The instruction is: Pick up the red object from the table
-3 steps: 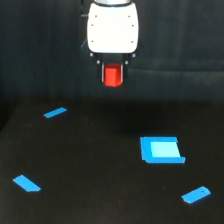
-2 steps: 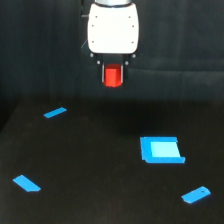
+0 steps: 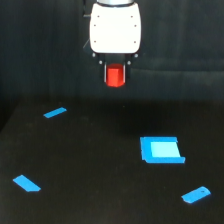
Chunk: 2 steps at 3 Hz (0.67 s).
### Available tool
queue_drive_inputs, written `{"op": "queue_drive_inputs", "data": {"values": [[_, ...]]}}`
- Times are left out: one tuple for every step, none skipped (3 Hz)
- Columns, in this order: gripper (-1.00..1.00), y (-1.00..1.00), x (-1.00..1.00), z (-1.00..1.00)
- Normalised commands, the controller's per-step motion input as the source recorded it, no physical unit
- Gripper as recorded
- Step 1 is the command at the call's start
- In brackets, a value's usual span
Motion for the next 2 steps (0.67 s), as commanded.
{"op": "queue_drive_inputs", "data": {"values": [[-0.86, 0.02, 0.03, 0.00], [-0.85, -0.08, -0.07, -0.05]]}}
